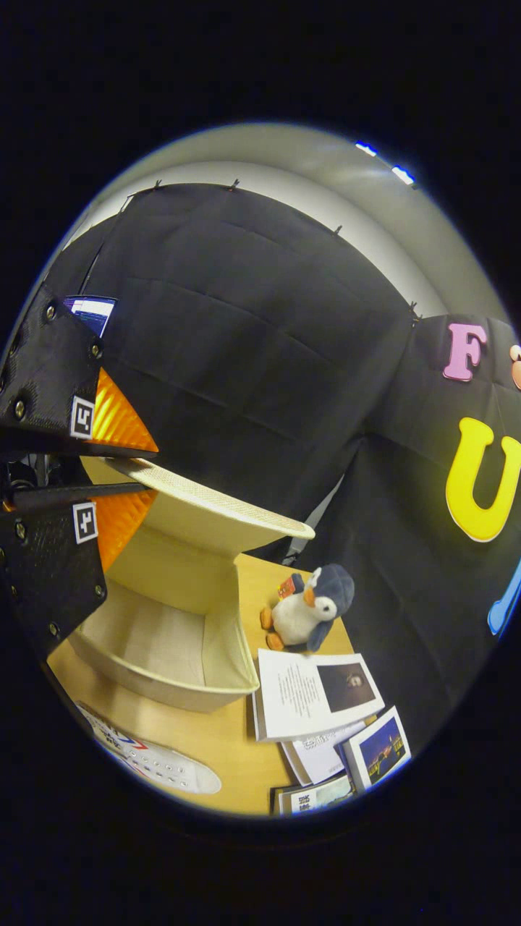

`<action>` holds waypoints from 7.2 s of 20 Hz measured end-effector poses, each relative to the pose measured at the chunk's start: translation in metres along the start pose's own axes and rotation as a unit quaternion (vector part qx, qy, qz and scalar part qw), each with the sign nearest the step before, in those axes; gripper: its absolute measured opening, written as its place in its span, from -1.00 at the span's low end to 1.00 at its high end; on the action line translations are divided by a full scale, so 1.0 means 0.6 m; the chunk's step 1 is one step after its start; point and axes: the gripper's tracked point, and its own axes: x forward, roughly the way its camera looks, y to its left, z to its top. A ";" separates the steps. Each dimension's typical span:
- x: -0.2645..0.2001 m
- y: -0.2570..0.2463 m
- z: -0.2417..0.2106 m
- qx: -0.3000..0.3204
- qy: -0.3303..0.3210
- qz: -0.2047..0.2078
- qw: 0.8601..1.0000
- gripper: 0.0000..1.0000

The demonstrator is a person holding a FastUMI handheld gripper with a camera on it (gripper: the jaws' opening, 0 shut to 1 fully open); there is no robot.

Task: Open the storage box then place both shoes into the box .Put the left shoe in first, then the right shoe, with the right side of both shoes facing outward in a uniform manner.

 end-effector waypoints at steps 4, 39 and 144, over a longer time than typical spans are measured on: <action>0.050 0.039 0.001 -0.014 0.013 0.019 1.000 -0.65; -0.016 -0.058 0.024 -0.093 -0.009 -0.133 0.987 0.91; 0.048 -0.222 -0.103 -0.102 0.181 -0.347 0.915 -1.00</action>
